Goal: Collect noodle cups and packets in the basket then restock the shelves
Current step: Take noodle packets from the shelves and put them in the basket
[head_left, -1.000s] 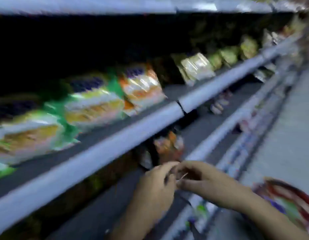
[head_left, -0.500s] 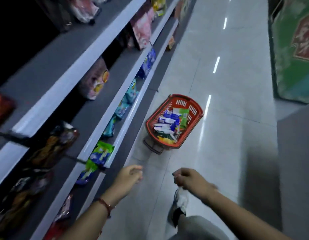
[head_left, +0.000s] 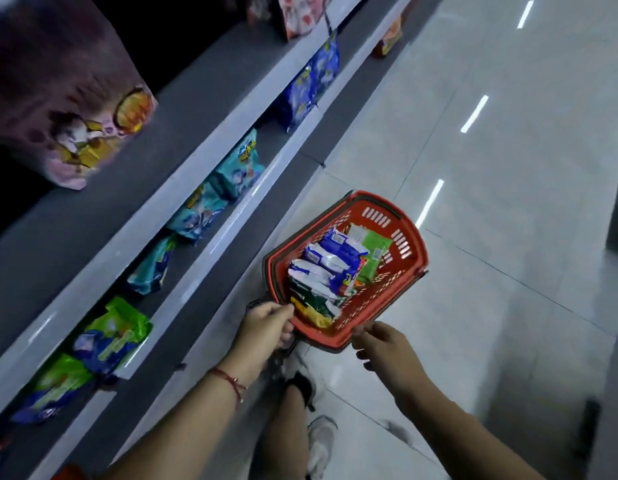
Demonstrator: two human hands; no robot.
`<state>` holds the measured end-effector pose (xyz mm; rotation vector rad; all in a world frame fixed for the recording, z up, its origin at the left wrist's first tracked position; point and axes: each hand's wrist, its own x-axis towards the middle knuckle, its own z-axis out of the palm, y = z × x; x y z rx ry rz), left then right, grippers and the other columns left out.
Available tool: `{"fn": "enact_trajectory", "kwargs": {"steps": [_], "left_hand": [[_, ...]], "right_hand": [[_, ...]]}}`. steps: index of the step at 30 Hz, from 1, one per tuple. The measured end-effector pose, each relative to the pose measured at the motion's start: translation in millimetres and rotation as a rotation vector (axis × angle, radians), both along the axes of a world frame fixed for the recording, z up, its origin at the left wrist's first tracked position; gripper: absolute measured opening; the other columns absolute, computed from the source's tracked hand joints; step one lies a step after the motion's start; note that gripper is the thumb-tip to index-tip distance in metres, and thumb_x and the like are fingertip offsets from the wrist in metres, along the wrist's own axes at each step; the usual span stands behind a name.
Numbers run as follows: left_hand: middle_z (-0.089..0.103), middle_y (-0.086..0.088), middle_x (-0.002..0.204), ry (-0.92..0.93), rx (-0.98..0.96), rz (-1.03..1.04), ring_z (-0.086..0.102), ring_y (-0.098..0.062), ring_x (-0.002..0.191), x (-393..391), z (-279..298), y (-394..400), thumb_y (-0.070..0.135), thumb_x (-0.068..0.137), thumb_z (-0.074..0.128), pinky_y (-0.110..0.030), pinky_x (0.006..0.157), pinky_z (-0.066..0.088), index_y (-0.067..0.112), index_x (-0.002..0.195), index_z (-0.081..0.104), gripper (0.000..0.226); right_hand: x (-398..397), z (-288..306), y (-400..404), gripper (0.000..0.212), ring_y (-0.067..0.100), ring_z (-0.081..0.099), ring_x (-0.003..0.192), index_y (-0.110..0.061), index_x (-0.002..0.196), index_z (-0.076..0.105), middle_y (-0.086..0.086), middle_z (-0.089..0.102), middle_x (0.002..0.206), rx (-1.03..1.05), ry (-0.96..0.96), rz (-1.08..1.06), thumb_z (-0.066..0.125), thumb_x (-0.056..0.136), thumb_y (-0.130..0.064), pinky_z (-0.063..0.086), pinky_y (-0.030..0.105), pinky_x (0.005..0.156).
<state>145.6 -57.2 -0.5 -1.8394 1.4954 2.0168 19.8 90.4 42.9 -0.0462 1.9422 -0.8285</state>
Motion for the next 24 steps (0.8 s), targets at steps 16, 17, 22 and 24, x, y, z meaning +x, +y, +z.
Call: {"fn": "enact_trajectory", "kwargs": {"steps": [16,17,22,24], "left_hand": [[0.044,-0.012,0.136,-0.63,-0.399,-1.604,0.039,-0.032,0.128,-123.1,-328.4,-45.0,0.018,0.093,0.054,-0.044,0.106,0.034,0.016,0.131,0.052,0.037],[0.045,-0.011,0.135,-0.618,-0.406,-1.601,0.04,-0.032,0.127,-122.6,-333.3,-45.9,0.017,0.093,0.054,-0.043,0.104,0.035,0.017,0.128,0.054,0.035],[0.057,-0.005,0.117,-0.437,-0.485,-1.544,0.049,-0.027,0.114,-119.4,-305.7,-59.4,0.014,0.094,0.052,-0.037,0.094,0.036,0.016,0.111,0.06,0.019],[0.059,-0.003,0.107,-0.281,-0.531,-1.448,0.052,-0.025,0.107,-113.6,-283.0,-65.4,0.015,0.092,0.055,-0.034,0.087,0.038,0.016,0.1,0.063,0.011]], "right_hand": [[-114.7,-287.6,-74.1,0.013,0.006,0.055,0.056,-0.017,0.087,0.067,0.002,0.067,0.076,0.304,-0.246,0.514,0.056,0.094,-0.015,0.04,0.016,0.05],[-122.8,-294.8,-77.6,0.015,0.007,0.056,0.058,-0.013,0.088,0.067,0.005,0.068,0.08,0.293,-0.257,0.561,0.054,0.096,-0.015,0.041,0.019,0.053],[-158.3,-299.2,-88.0,0.023,0.028,0.07,0.086,-0.007,0.111,0.065,0.012,0.07,0.099,0.251,-0.183,0.594,0.056,0.097,-0.024,0.058,0.044,0.081],[-165.9,-286.9,-93.5,0.036,0.022,0.069,0.094,-0.012,0.125,0.058,0.009,0.067,0.114,0.215,-0.163,0.703,0.061,0.094,-0.03,0.057,0.044,0.088]]}}
